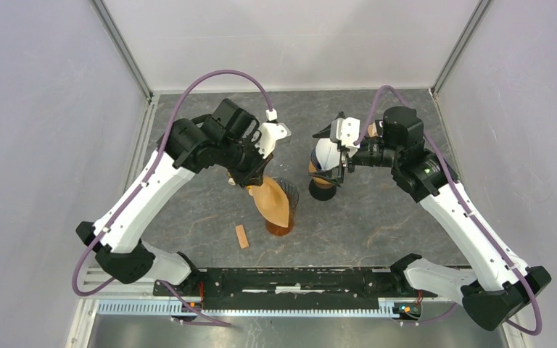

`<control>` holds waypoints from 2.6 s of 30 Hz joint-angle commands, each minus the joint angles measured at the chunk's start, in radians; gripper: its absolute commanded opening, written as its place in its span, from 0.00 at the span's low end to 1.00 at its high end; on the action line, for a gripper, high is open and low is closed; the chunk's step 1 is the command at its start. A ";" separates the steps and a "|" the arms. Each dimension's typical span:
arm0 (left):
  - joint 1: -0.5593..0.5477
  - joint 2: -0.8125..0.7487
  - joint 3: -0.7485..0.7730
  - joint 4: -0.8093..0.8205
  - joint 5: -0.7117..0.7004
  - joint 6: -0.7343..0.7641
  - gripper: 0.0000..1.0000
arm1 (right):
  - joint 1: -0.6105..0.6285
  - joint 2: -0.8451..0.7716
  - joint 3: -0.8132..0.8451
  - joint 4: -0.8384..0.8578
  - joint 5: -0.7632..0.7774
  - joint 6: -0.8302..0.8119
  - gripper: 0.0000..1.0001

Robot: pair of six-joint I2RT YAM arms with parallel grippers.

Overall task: Place the coffee filter in the dripper
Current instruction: Place the coffee filter in the coffee dripper.

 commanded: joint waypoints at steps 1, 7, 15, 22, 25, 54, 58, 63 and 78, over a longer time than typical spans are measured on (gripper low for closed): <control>0.049 0.018 0.000 -0.025 0.073 -0.023 0.02 | -0.002 -0.021 -0.010 -0.015 -0.035 -0.036 0.98; 0.111 0.088 0.007 -0.022 0.119 -0.057 0.02 | -0.002 -0.020 -0.017 -0.016 -0.066 -0.043 0.98; 0.139 0.128 -0.047 -0.006 0.160 -0.078 0.02 | 0.016 -0.019 -0.016 -0.061 -0.076 -0.091 0.98; 0.148 0.141 -0.064 0.023 0.157 -0.084 0.02 | 0.058 -0.016 -0.015 -0.128 -0.060 -0.170 0.96; 0.148 0.149 -0.054 0.036 0.127 -0.075 0.04 | 0.082 -0.011 -0.006 -0.160 -0.054 -0.198 0.95; 0.146 0.194 -0.028 0.036 0.050 -0.021 0.27 | 0.519 0.171 0.011 -0.309 0.421 -0.418 0.93; 0.146 0.195 -0.037 0.037 0.044 -0.014 0.30 | 0.550 0.200 0.001 -0.302 0.476 -0.425 0.92; 0.142 0.197 -0.038 0.045 0.031 -0.010 0.36 | 0.567 0.231 0.020 -0.317 0.516 -0.428 0.92; 0.103 0.198 -0.089 0.085 0.034 -0.035 0.53 | 0.573 0.245 0.021 -0.305 0.520 -0.399 0.91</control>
